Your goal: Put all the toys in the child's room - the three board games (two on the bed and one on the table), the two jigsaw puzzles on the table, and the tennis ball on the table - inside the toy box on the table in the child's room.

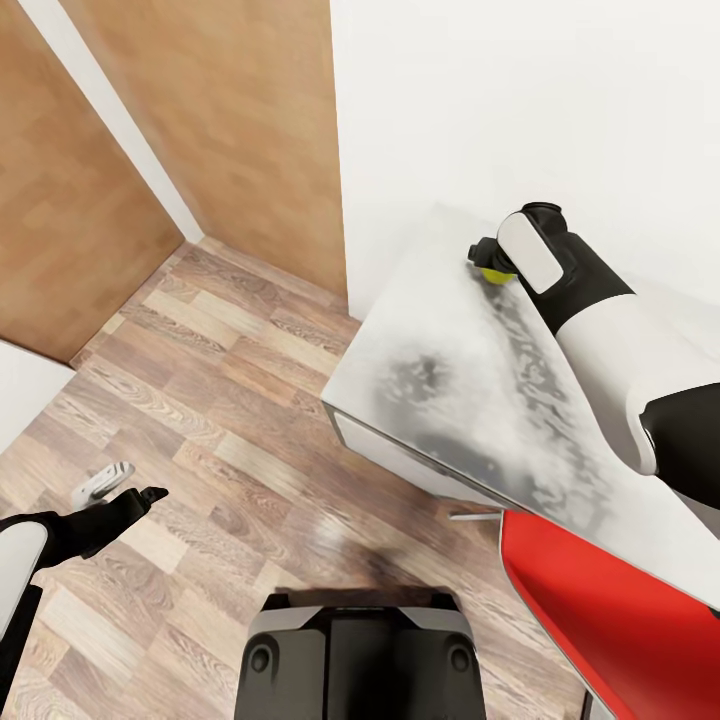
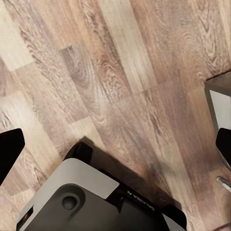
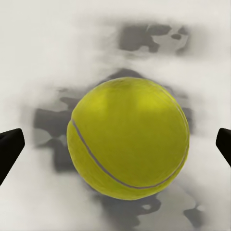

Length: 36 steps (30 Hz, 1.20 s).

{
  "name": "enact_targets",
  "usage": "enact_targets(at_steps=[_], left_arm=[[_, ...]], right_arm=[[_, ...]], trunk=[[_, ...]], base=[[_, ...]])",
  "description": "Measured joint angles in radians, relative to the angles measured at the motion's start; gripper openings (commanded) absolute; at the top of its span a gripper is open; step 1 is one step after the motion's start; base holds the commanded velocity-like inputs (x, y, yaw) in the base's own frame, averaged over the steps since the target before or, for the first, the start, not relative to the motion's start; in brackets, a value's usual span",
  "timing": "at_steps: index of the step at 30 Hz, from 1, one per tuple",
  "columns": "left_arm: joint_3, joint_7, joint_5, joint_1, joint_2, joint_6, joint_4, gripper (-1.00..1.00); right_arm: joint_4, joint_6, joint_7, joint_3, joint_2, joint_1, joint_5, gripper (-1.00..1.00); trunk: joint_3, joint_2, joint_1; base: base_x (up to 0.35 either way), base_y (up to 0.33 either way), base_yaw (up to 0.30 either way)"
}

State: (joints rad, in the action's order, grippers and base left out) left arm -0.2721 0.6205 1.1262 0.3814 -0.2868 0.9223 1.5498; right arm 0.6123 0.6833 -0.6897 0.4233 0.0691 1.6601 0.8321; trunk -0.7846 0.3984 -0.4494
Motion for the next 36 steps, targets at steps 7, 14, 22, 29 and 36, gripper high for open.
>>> enact_targets(at_steps=[7, 14, 22, 29, 36], left_arm=[[0.001, 0.000, 0.000, 0.000, 0.000, 0.000, 0.000, 1.00], [0.002, 0.000, 0.000, 0.000, 0.000, 0.000, 0.000, 1.00], [0.002, 0.000, 0.000, 0.000, 0.000, 0.000, 0.000, 1.00], [0.003, 0.000, 0.000, 0.000, 0.000, 0.000, 0.000, 1.00], [0.003, 0.000, 0.000, 0.000, 0.000, 0.000, 0.000, 1.00]], right_arm=[[0.000, 0.000, 0.000, 0.000, 0.002, 0.000, -0.002, 1.00], [0.000, 0.000, 0.000, 0.000, 0.010, 0.000, -0.002, 1.00], [0.001, -0.001, 0.000, 0.000, 0.014, 0.001, -0.003, 1.00], [0.004, -0.001, -0.001, 0.000, 0.015, 0.001, -0.002, 1.00], [0.015, 0.000, -0.001, 0.000, 0.014, -0.001, -0.002, 1.00]], trunk=[[-0.003, 0.000, 0.000], [-0.003, 0.000, 0.000], [-0.003, 0.000, 0.000], [-0.004, 0.000, 0.000], [-0.005, 0.000, 0.000]], base=[[0.000, 0.000, 0.000], [0.000, 0.000, 0.000], [0.000, 0.000, 0.000], [0.000, 0.000, 0.000], [0.000, 0.000, 0.000]])
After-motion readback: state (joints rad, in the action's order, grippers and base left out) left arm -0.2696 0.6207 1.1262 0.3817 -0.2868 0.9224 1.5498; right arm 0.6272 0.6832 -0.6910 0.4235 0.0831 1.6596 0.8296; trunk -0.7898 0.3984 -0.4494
